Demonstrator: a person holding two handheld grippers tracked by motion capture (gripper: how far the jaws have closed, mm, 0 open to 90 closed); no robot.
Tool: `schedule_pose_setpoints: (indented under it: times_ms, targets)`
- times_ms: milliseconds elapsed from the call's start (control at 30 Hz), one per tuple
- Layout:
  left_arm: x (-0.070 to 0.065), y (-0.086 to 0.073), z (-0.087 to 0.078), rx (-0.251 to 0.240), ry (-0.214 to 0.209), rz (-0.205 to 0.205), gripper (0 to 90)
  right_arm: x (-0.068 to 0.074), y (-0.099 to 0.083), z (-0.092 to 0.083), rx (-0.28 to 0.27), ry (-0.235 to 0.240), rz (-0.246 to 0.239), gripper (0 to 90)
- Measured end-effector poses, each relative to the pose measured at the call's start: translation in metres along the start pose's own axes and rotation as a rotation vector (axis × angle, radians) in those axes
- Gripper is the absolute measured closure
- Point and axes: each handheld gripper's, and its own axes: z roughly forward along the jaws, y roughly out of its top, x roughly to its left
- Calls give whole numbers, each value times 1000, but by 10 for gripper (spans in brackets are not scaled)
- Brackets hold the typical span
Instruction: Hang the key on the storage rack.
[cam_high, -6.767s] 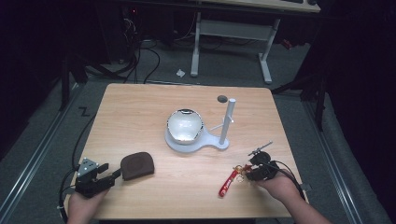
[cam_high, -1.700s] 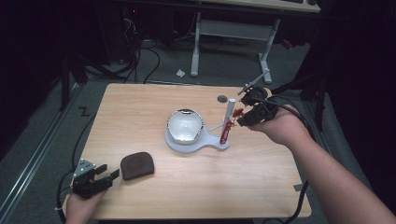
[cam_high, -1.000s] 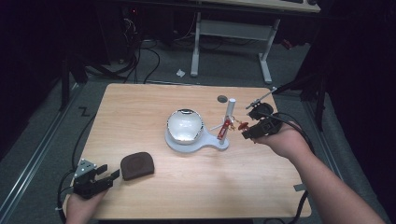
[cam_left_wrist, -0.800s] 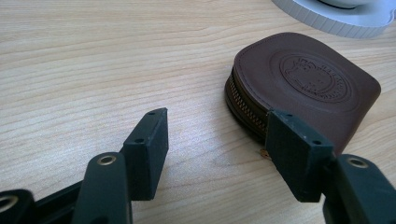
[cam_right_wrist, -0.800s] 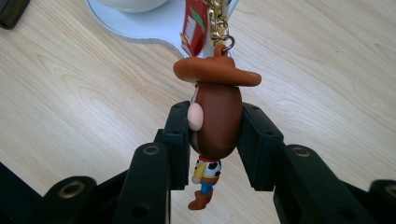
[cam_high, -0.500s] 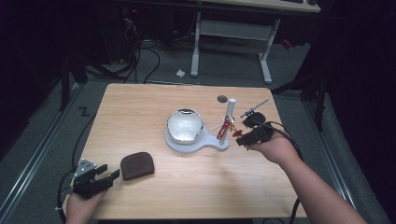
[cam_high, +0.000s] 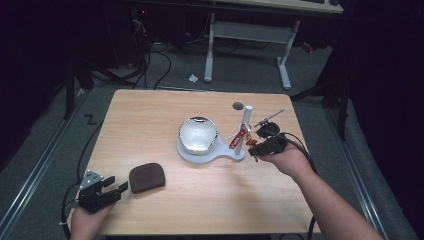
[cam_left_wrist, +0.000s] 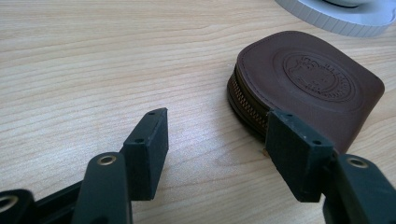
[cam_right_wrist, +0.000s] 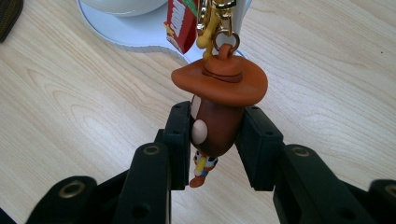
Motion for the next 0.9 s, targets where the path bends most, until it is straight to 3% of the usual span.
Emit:
schedule_pose_setpoints:
  times_ms: [167, 333, 467, 700, 733, 767, 900]
  targets:
    - [0, 0, 0, -1, 0, -2, 398, -1, 0, 1, -2, -3, 4, 664]
    - [0, 0, 0, 0, -1, -2, 398, -2, -2, 0, -1, -8, 9, 527]
    - [0, 0, 1, 1, -2, 0, 398, -2, -7, -3, -6, -21, 22, 512]
    - [-1, 1, 2, 2, -4, 2, 397, -1, -30, -11, -65, -58, 20, 478]
    - [-2, 1, 2, 3, -5, 2, 396, 0, -39, -12, -106, -70, 17, 468]
    - [-2, 1, 2, 4, -4, 3, 396, 0, -39, -12, -106, -70, 17, 468]
    - [-4, 1, 3, 6, -6, 3, 396, 5, -61, -6, -160, -123, -17, 459]
